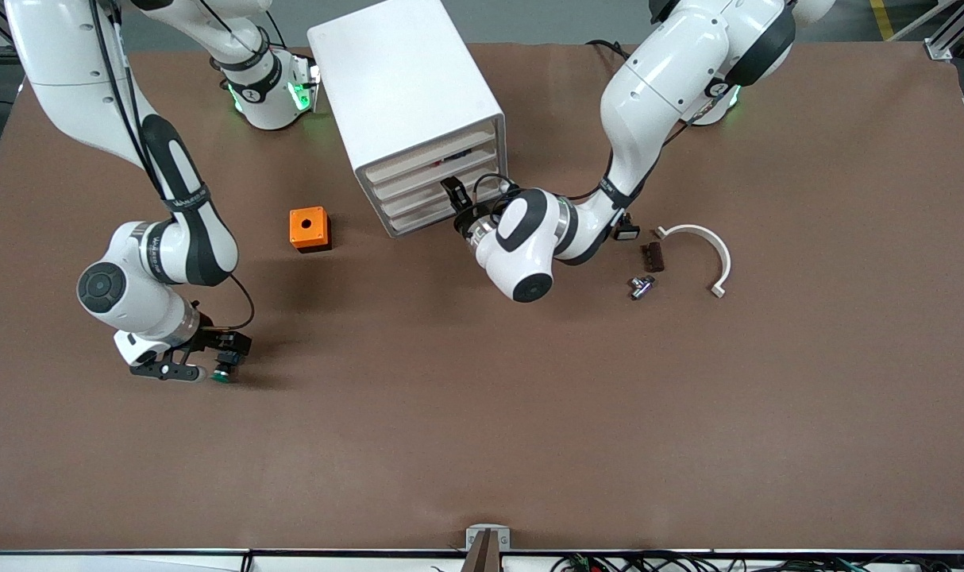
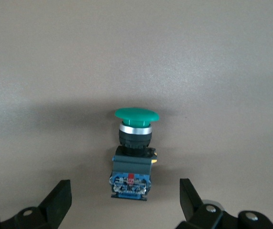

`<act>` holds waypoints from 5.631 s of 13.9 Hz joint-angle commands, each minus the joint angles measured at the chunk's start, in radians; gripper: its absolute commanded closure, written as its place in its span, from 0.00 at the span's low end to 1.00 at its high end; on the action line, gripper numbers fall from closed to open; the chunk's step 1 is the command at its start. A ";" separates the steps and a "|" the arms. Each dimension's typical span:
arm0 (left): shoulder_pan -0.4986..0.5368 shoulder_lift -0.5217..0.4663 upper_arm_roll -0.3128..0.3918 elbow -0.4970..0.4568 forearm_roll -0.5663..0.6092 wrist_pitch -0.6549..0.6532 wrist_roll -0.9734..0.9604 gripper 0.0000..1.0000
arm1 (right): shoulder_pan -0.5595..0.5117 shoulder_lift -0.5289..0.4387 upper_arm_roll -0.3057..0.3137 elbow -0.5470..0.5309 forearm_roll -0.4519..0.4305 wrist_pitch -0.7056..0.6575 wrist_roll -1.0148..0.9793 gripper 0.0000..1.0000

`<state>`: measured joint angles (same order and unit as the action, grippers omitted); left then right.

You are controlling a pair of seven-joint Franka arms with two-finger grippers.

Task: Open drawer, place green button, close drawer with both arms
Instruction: 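Grasp the green button with the right gripper while the left gripper pulls the drawer, then lift the green button and carry it over the open drawer with the right gripper, then lower the button into the drawer and open the right gripper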

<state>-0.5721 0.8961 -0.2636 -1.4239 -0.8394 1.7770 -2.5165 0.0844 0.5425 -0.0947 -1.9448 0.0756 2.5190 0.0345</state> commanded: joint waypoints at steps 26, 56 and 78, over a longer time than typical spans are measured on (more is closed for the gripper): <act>0.072 0.040 0.040 0.086 -0.006 0.111 0.024 1.00 | 0.003 0.077 -0.004 0.052 0.015 0.007 0.068 0.00; 0.327 -0.082 0.129 0.140 0.419 -0.019 0.643 0.00 | 0.440 -0.266 0.196 0.109 0.067 -0.325 1.356 1.00; 0.276 -0.480 -0.045 -0.194 0.928 0.165 1.794 0.00 | 0.710 -0.012 0.193 0.221 0.050 -0.307 1.907 1.00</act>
<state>-0.3110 0.4489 -0.2831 -1.4940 0.0681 1.8393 -0.8126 0.7774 0.5133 0.1088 -1.7458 0.1349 2.2231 1.9057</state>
